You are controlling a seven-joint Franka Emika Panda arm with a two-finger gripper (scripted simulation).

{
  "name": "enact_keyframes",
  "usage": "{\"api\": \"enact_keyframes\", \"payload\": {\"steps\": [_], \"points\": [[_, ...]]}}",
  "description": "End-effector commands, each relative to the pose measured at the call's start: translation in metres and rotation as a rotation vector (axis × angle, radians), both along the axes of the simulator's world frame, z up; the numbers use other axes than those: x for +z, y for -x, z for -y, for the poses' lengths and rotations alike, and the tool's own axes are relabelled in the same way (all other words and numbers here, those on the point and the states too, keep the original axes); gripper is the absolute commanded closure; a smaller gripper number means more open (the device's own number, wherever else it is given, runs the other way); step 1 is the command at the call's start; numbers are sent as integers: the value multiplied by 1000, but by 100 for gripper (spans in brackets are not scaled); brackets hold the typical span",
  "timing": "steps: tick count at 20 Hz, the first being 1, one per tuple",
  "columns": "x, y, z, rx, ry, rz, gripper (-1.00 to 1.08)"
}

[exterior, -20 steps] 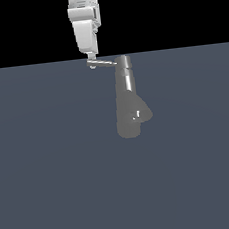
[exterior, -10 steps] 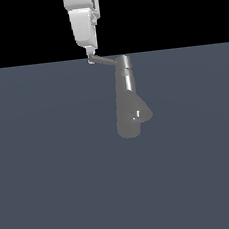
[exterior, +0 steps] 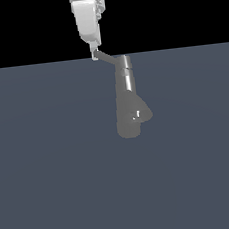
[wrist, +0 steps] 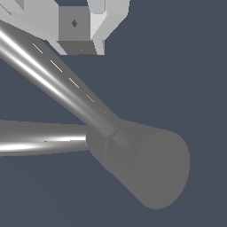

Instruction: Turn on the faucet by rotating a designated handle.

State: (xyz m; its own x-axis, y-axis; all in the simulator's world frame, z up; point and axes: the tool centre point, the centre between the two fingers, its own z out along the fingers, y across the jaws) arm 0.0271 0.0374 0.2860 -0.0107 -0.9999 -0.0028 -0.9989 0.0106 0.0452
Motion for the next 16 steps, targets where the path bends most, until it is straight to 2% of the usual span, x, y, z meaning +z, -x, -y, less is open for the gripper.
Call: {"api": "enact_keyframes", "payload": {"steps": [1,13,15,16], "points": [[2,10,10,-5,1,-8,108],[17,47,42,1,1,-16,108],[16,43,34,9,0,-13,108],[16,43,41,9,0,-13,108]]}}
